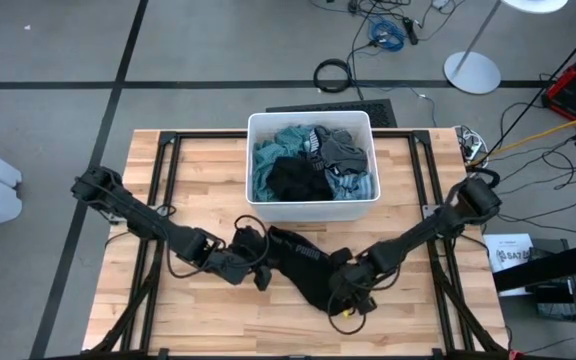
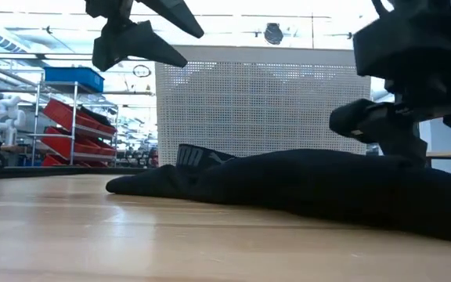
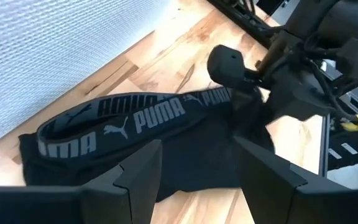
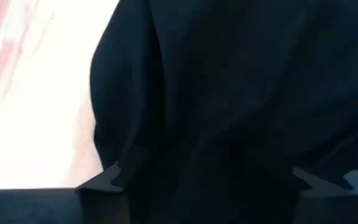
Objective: Sort clothes
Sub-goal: Put the black underwear into the white laundry organizer
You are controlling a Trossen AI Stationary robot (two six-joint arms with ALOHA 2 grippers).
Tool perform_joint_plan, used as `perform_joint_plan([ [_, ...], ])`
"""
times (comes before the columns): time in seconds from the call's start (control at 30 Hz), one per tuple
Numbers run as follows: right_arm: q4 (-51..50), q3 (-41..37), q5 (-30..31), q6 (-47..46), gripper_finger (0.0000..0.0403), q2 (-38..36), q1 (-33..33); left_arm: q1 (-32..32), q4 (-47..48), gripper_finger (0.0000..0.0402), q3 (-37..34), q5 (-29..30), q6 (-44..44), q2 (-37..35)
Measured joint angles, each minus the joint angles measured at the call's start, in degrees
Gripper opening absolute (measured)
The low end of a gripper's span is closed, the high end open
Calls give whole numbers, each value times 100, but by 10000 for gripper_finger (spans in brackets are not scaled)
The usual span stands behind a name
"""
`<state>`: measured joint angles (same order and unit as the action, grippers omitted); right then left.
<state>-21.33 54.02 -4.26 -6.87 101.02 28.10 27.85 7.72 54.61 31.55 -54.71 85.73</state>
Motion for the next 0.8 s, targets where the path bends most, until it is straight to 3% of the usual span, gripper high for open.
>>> perform_joint_plan([
  [0.13,50,25,54,-761,174,312,43,-1,6,206,0,0,1,-46],
  [0.23,-63,30,204,-1328,97,294,163,3,1,206,0,-2,-30,-134],
  [0.33,-318,-17,-55,-1723,17,67,404,38,-16,206,0,0,19,-368],
  [0.63,-824,-48,-606,-2847,2,-1329,1191,40,40,206,0,180,888,-1303],
  [0.8,-738,128,-763,-3211,1,-2258,1072,35,45,205,0,408,1198,-1548],
])
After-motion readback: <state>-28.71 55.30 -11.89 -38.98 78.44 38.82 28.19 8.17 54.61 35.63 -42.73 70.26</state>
